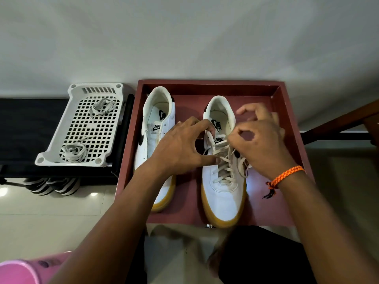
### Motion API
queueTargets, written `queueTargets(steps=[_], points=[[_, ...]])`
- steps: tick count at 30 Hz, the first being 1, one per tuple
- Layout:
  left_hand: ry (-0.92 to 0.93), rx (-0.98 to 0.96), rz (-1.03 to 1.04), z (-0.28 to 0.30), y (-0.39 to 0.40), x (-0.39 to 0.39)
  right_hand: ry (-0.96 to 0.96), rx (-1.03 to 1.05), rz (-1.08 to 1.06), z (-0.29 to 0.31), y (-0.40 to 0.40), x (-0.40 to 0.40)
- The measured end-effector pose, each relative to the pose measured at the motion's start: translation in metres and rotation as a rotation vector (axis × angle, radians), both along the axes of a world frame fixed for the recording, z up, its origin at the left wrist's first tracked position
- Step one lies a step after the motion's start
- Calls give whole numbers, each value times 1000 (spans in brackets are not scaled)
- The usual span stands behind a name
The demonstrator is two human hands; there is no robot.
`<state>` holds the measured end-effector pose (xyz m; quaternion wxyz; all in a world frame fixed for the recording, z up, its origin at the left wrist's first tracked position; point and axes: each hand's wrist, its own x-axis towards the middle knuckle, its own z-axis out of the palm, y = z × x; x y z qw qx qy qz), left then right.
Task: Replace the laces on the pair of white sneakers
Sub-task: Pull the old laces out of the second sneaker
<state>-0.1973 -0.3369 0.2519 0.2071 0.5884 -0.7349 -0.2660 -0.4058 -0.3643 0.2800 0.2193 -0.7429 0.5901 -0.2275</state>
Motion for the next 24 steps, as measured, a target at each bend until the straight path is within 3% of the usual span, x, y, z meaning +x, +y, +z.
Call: queueTargets(steps=[6,12,24], points=[[22,-4,4,-2,1,0,36,-138,39,1,6,9],[53,-17,6,-3,1,-1,223,-37,179,-17,13,19],[49,31,16,0,2,-1,25,-118,-32,2,-2,-4]])
